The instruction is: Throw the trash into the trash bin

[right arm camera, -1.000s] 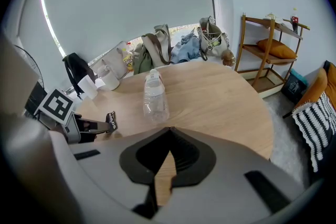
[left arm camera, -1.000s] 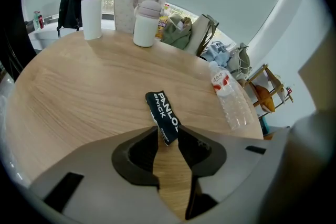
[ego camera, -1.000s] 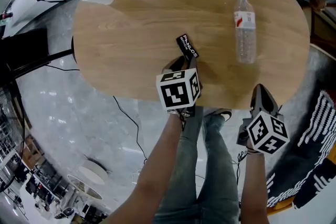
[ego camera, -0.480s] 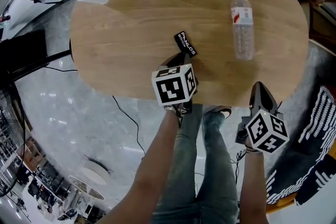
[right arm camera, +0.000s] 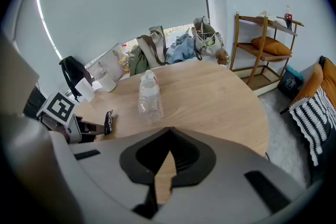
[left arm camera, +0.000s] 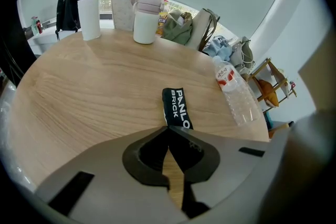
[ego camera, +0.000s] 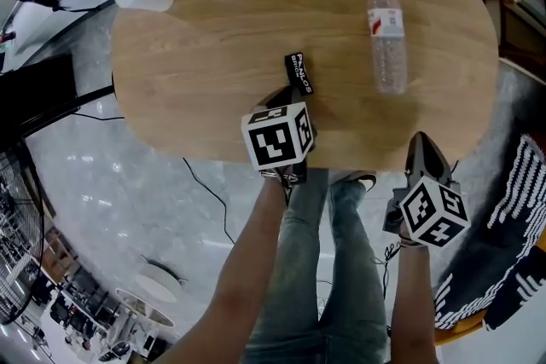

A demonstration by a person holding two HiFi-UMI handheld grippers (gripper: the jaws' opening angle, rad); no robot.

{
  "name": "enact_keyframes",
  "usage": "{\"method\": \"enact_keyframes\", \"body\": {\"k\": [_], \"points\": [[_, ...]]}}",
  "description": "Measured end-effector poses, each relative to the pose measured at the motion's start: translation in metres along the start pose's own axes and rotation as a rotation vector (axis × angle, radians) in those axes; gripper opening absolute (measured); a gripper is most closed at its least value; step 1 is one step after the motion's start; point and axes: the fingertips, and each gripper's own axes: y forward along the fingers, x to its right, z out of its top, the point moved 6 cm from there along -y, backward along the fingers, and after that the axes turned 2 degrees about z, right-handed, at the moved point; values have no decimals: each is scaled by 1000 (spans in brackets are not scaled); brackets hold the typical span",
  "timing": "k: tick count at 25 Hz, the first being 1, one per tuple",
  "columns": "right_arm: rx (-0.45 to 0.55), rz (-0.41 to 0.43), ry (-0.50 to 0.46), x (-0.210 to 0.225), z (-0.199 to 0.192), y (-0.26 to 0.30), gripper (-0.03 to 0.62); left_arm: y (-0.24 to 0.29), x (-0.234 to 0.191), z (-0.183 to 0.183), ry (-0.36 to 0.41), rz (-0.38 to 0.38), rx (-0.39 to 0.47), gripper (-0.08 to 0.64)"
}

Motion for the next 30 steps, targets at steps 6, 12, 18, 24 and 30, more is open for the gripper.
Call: {"method": "enact_keyframes", "body": {"k": [6,12,18,24,30], "points": [[8,1,6,4,2,0,6,-2,5,2,10,3,8,18],[21,1,19,7,2,-6,6,-10,10,4,25,2,20,18],[49,5,33,11,4,-16,7,-24,20,7,47,-4,49,18],[87,5,49,20,3,-35,7,-44,35,4,82,-14,71,18],[127,-17,77,42,-3,-63,6,-62,60,-10,115,-32,79,18]]}}
